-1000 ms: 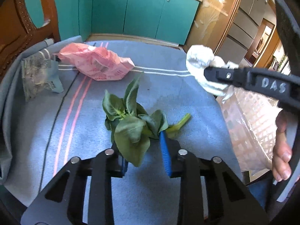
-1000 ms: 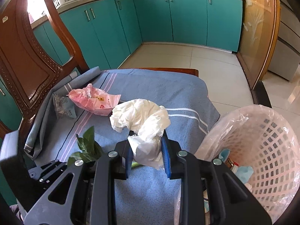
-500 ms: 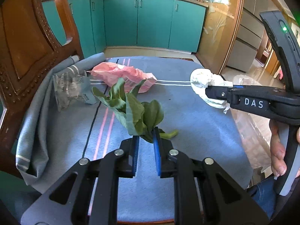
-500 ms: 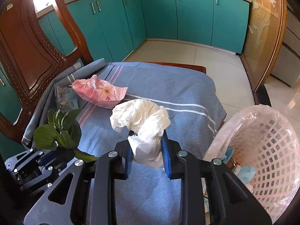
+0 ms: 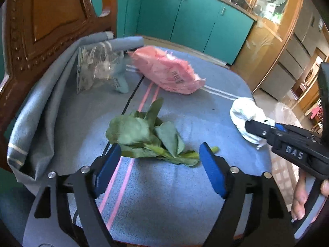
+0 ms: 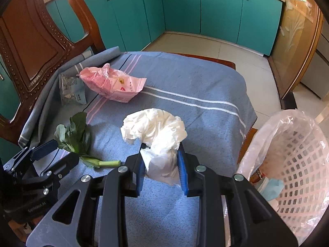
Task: Collect trash
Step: 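Grasp and lift the green vegetable with the left gripper while the right gripper holds the tissue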
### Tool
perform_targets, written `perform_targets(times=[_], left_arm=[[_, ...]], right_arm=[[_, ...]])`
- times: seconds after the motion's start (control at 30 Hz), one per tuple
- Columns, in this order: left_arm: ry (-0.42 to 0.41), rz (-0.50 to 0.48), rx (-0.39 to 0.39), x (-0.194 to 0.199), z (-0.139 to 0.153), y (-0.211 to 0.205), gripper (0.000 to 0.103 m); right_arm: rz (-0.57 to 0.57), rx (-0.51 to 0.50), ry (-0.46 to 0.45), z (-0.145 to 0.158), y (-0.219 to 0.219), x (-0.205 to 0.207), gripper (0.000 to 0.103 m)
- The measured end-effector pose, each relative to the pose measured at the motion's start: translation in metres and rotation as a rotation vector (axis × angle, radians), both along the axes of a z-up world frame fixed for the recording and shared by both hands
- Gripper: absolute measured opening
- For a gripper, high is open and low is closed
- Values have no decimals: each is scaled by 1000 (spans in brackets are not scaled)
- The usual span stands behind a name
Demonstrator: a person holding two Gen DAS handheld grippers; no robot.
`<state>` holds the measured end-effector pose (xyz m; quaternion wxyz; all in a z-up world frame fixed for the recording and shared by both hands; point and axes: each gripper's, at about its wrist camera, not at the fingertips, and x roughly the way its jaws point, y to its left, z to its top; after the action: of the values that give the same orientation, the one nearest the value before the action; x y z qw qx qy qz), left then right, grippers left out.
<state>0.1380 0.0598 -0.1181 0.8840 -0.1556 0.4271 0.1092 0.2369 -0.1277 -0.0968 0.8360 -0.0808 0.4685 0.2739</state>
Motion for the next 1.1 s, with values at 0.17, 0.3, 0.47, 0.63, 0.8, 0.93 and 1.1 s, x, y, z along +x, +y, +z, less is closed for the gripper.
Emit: perform_targets(times=[0.17,0.3,0.47,0.63,0.8,0.93,1.1], left_arm=[[41,55,-7,13,-17,4,81],[41,71,45,21,-20,-1,71],[35,59,103,20,-19,0,37],[23,35,75,12,-13,7,18],[-4,42,108,0,1,7,17],[-33,83,183,-10,16,3,16],[-73,104,247,-20,34,-4,16]], right_arm=[[9,-17,0,-4,5,-1,29],[8,-35,-14,-6,7,-3,30],[11,-49,-5,-12,11,-1,30],[18,-64,-5,-16,17,-1,30],[23,-75,-12,-18,21,-2,30],[29,-67,-27,-16,23,-4,29],[32,-46,-34,-12,21,-6,29]])
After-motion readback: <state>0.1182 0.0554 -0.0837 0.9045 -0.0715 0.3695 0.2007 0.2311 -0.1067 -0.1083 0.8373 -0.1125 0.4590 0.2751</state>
